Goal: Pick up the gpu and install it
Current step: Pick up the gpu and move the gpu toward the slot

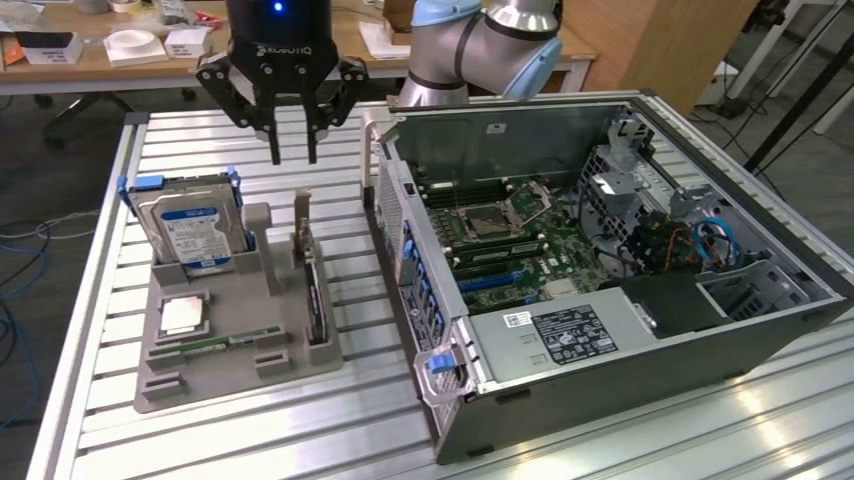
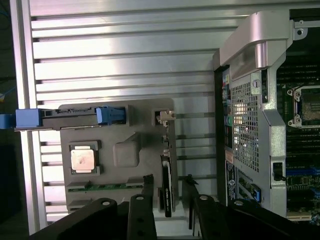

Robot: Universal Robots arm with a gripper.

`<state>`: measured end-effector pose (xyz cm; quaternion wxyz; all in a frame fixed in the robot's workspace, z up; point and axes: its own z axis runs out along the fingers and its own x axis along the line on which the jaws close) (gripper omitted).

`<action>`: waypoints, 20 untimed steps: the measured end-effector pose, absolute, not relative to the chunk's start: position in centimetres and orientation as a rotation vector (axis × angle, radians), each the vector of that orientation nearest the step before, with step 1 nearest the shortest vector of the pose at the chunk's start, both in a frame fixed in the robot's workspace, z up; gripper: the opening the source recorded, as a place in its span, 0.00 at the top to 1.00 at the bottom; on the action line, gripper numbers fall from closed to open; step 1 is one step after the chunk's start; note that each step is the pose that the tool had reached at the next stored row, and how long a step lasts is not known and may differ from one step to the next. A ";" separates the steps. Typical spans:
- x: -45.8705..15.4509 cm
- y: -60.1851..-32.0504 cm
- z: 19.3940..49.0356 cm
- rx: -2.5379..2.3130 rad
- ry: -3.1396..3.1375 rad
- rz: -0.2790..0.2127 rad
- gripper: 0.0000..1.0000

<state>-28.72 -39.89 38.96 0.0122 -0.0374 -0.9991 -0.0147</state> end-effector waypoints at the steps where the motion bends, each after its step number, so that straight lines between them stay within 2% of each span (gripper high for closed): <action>1: -28.7 -39.9 39.0 -0.117 -3.115 -0.046 0.59; 2: -28.7 -39.9 39.0 -0.117 -3.115 -0.046 0.53; 4: -28.7 -39.9 39.0 -0.116 -3.115 -0.046 0.53; 5: -28.7 -39.9 39.0 -0.116 -3.115 -0.046 0.47; 20: -28.7 -39.9 38.7 -0.117 -3.115 -0.046 0.47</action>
